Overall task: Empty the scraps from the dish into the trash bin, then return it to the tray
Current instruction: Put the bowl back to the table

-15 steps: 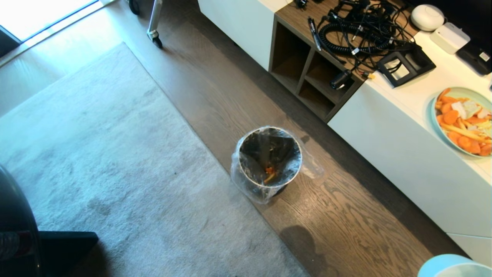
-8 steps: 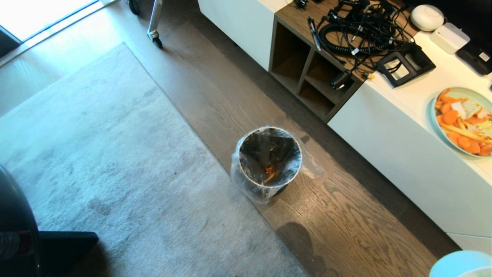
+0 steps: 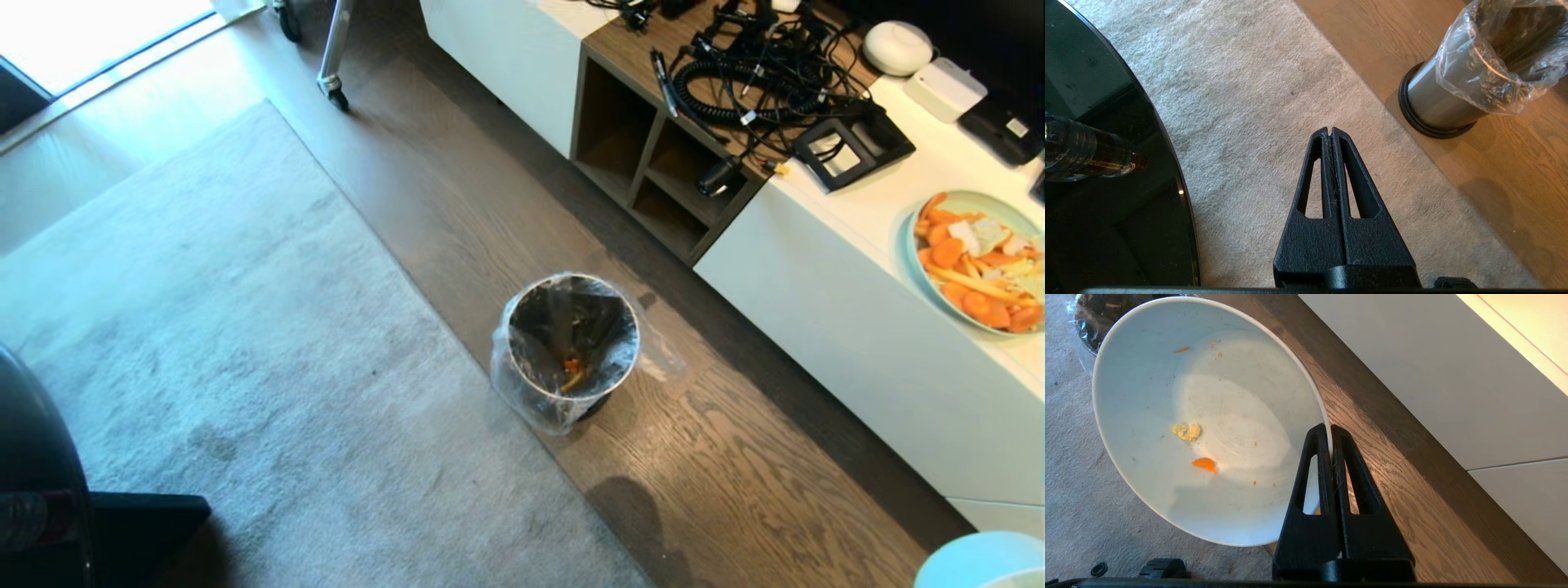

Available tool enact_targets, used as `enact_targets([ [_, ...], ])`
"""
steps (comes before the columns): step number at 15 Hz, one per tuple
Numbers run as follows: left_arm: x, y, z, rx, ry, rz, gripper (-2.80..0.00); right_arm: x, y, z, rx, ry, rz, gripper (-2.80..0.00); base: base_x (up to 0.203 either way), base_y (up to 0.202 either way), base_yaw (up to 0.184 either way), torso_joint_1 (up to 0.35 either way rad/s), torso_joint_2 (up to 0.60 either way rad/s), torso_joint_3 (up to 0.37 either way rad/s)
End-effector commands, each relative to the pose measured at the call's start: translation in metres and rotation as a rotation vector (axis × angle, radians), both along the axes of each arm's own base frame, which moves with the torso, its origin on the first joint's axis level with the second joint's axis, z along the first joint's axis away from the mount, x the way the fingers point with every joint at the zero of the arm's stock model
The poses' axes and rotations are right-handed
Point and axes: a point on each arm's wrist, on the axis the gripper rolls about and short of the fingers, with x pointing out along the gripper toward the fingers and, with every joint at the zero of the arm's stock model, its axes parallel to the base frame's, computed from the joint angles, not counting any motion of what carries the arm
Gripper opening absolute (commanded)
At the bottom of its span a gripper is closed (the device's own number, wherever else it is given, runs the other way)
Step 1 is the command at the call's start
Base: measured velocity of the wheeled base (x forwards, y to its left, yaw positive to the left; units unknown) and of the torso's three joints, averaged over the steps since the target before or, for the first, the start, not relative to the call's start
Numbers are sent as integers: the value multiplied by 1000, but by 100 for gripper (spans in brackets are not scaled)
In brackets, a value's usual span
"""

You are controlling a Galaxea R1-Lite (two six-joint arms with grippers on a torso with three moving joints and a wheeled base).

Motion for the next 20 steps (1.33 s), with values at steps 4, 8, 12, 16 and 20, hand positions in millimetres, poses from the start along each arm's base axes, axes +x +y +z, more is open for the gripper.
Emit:
enact_targets([
  [4, 0, 0, 0, -3, -1, 0, -280, 0, 0, 0, -1, 1, 0, -280, 0, 0, 0, 2, 4, 186],
  [8, 0, 0, 0, -3, -1, 0, -280, 0, 0, 0, -1, 1, 0, -280, 0, 0, 0, 1, 4, 200],
  [12, 0, 0, 0, -3, -1, 0, -280, 0, 0, 0, -1, 2, 0, -280, 0, 0, 0, 4, 3, 205],
  [16, 0, 0, 0, -3, -1, 0, -280, 0, 0, 0, -1, 1, 0, -280, 0, 0, 0, 2, 1, 200],
  [20, 0, 0, 0, -4, 0, 0, -280, 0, 0, 0, -1, 2, 0, -280, 0, 0, 0, 0, 0, 201],
])
